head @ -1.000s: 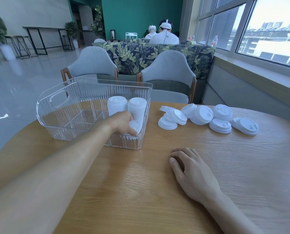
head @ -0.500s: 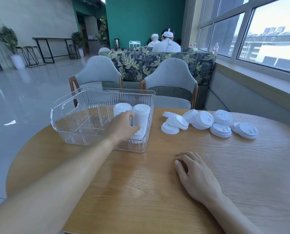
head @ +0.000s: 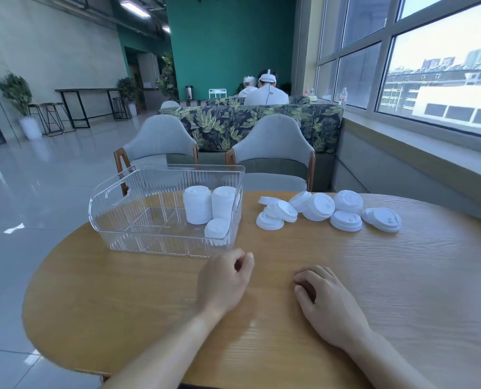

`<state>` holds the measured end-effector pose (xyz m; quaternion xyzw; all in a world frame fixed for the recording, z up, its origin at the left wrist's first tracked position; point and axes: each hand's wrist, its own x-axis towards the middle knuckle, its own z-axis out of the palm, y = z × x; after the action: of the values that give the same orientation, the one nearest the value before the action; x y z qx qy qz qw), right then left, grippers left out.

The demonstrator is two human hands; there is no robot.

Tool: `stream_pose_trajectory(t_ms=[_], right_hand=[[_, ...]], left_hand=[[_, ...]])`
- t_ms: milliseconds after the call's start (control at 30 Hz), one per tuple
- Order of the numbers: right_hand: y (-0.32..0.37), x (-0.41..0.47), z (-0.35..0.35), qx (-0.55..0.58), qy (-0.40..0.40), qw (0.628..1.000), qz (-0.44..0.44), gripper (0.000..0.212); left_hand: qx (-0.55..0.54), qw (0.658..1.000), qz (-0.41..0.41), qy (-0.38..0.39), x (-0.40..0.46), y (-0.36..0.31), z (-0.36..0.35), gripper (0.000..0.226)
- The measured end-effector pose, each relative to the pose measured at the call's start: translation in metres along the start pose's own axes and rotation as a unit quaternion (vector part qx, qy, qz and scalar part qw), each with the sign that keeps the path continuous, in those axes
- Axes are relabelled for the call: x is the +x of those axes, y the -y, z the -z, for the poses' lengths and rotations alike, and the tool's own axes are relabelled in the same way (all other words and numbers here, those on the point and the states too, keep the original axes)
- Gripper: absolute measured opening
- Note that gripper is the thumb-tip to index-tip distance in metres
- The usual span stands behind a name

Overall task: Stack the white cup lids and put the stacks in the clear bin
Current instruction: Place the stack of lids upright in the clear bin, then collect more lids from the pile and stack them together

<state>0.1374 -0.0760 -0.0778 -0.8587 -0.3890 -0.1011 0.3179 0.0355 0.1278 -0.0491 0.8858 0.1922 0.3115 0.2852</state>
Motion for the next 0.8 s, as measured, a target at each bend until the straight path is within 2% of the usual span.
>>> stream_pose_trajectory(t_ms=[67,133,367,633,800], right_hand=[[-0.008,-0.007,0.007,-0.002,-0.002,1.0,0.001,0.013],[-0.016,-0.013,0.014,-0.003,-0.004,1.0,-0.001,0.014],[-0.046,-0.021,0.036,-0.022,-0.011,0.999,-0.027,0.016],[-0.096,-0.014,0.059,-0.037,-0.049,0.993,-0.098,0.02],[-0.129,-0.004,0.074,-0.056,-0.05,0.987,-0.144,0.018]], left_hand=[[0.031,0.996,0.008,0.084,-0.008,-0.006,-0.009,0.045],[0.06,0.991,0.004,0.121,-0.014,-0.015,-0.015,0.042],[0.088,0.985,-0.048,0.139,-0.016,-0.042,-0.041,0.03],[0.101,0.978,-0.119,0.137,0.001,-0.079,-0.087,0.008],[0.097,0.97,-0.171,0.146,0.024,-0.099,-0.118,0.032]])
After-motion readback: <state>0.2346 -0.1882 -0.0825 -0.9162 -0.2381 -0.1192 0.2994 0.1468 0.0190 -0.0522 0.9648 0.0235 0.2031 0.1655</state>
